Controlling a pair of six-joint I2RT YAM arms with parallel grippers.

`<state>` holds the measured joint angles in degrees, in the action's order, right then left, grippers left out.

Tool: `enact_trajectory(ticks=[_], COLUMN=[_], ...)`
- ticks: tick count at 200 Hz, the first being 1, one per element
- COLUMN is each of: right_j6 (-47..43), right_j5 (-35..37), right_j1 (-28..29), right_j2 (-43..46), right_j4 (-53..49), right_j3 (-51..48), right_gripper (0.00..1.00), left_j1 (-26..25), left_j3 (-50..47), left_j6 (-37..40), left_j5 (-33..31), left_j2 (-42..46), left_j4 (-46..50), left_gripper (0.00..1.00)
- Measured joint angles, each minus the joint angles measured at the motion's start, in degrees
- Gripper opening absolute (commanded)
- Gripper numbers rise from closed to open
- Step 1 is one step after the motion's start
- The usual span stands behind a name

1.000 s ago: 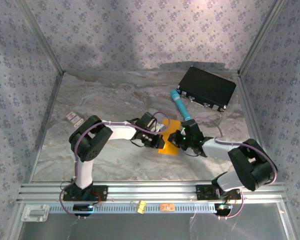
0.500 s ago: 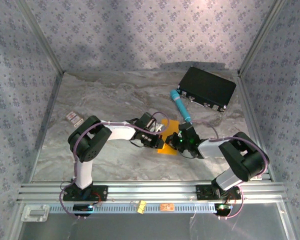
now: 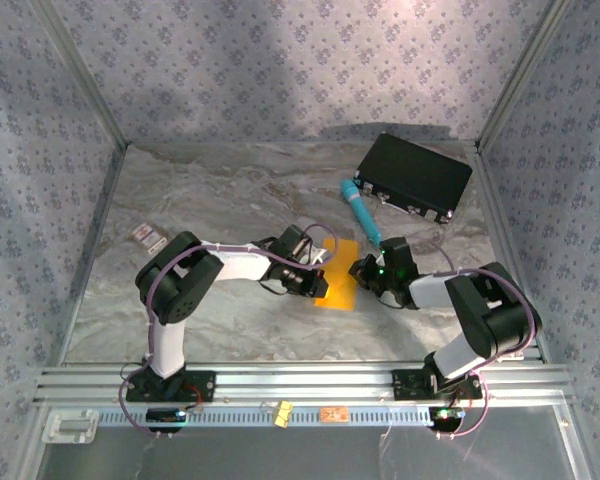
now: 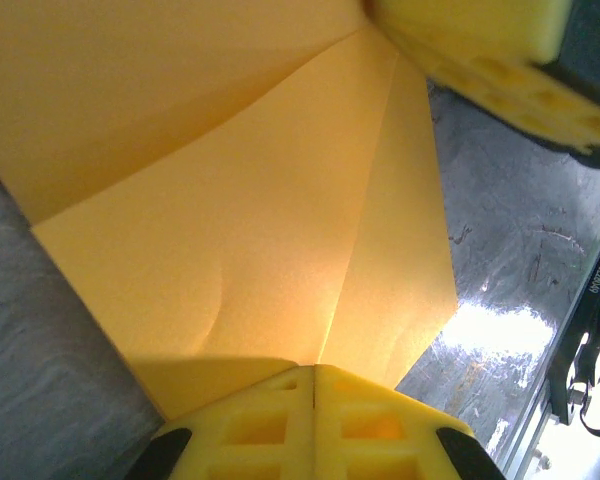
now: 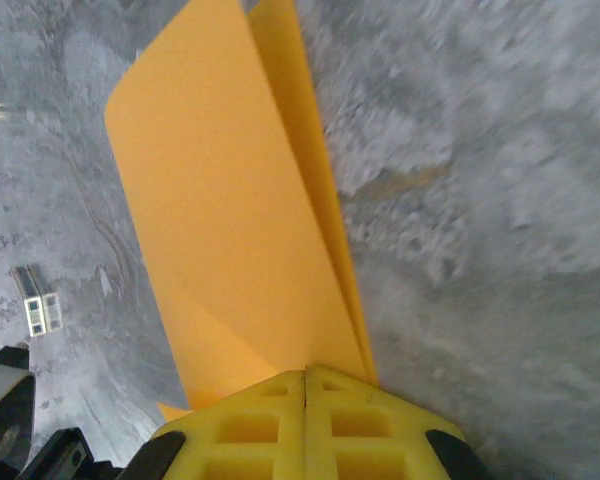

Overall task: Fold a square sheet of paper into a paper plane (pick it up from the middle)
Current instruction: Fold the triangle a second time at the center of the table.

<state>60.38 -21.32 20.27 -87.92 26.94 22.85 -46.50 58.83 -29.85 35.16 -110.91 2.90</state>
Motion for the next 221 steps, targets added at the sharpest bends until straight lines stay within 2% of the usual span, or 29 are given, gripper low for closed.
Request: enact_trajectory(ticks=[34, 74, 120, 157, 221], right_j6=[-0.48, -2.19, -2.56, -3.50, -3.21], right_j5=[0.52, 1.09, -0.09, 0.02, -1.05], right_j1=[-1.25, 1.86, 5.40, 5.16, 4.35], right_j2=[3.06, 9.14, 4.92, 1.57, 1.18], right_j4=[-0.61, -2.99, -3.23, -6.40, -2.51], right_j3=[-0.98, -0.44, 0.02, 1.53, -0.22], right_gripper=[0.07, 0.08, 0.05, 0.02, 0.02], left_j1=[0.00, 0.00, 0.00, 0.00, 0.00], left_j3=[-0.07, -0.04, -0.04, 0.24, 0.94], left_j6=[0.02, 0.02, 0.00, -0.02, -1.01], left_j5=[-0.07, -0.07, -0.04, -0.07, -1.40], left_j2=[0.13, 0.13, 0.13, 0.13, 1.77], left_j4=[-0.09, -0.07, -0.04, 0.37, 4.42], left_gripper=[0.00, 0.00, 0.00, 0.01, 0.07])
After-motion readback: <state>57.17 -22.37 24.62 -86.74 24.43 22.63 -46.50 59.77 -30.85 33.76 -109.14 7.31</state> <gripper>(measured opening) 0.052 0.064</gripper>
